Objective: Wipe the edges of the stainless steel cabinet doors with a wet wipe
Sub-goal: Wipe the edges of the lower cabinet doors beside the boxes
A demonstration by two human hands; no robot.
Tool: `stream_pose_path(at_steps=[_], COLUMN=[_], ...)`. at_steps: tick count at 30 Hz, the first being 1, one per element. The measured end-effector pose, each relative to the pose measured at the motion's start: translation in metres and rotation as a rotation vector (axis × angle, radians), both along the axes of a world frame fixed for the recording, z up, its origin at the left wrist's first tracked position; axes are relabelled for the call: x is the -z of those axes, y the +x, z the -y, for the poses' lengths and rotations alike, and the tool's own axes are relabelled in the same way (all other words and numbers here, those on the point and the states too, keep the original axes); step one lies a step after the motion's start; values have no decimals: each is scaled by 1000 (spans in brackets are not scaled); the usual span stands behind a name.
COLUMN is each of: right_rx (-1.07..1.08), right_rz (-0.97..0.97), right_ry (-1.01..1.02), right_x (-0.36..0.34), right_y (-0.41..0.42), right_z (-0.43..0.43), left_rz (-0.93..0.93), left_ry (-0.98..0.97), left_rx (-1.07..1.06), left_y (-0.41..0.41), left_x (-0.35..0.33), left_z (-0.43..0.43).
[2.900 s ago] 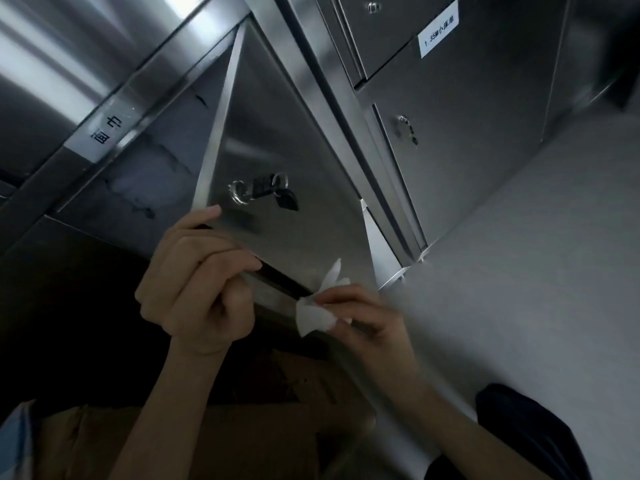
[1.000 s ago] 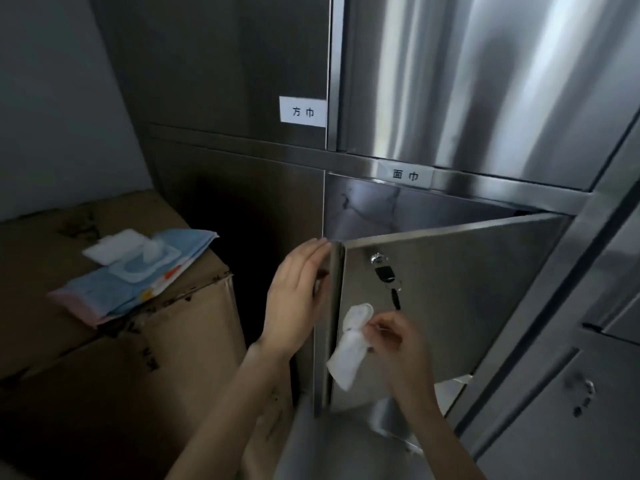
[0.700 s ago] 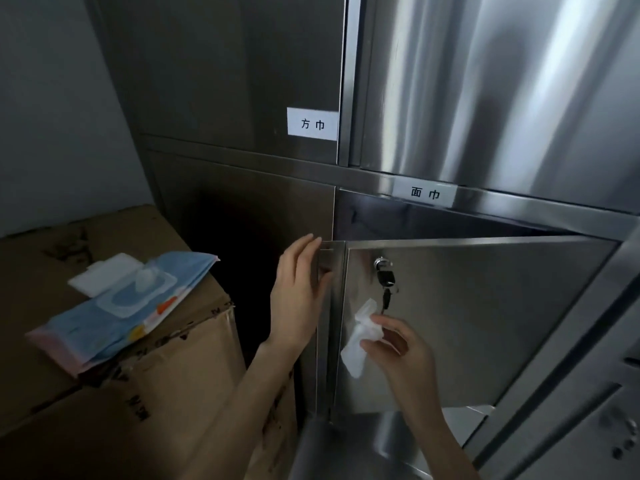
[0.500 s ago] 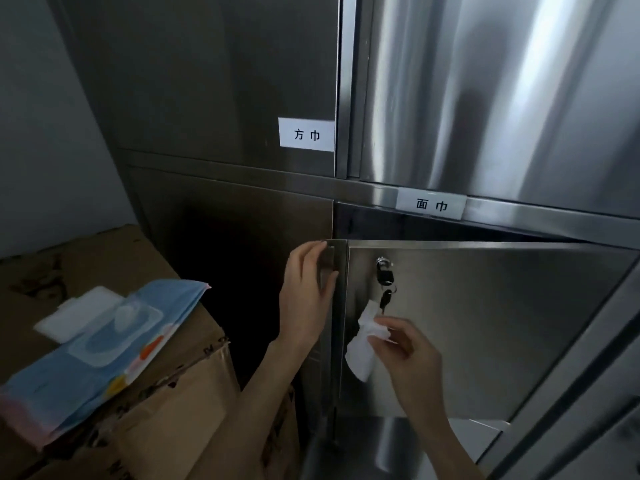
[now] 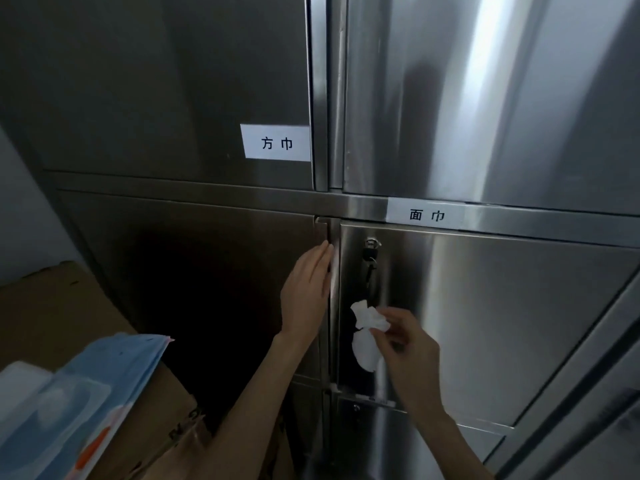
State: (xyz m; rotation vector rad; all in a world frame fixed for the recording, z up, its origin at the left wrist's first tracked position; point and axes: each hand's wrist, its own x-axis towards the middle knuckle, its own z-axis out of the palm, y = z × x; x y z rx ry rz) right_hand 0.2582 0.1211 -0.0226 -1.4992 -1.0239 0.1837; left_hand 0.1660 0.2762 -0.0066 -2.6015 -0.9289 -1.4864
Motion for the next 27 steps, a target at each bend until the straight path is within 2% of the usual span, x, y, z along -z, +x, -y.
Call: stream_pose_path(at_steps=[7,14,17,19,21,23,27], right_rx=[64,144,111,77,61,39,37], right_rz=[169,673,795,803,780,750,748], right_ry=[-23,57,31,-34,-118,-178,-307], right_x=[8,15,24,29,36,49,81], right_y=[15,26,29,30,32,35,41], right_z=[-14,-23,-28,-29,-28,-27,-17], left_rz=[-284,-441,-429,-334,-233,-232,-454], left_ry=[96,36,-26,-118,-223,-306,-505], left_rx=[-81,-65,-25,-22,-32,-36,38], left_y=[14,4,0,-5,-14,-28,-54], left_x=[20,23,21,32,66,117,213], left_z=[-19,-33,-27,-15,1,19,52])
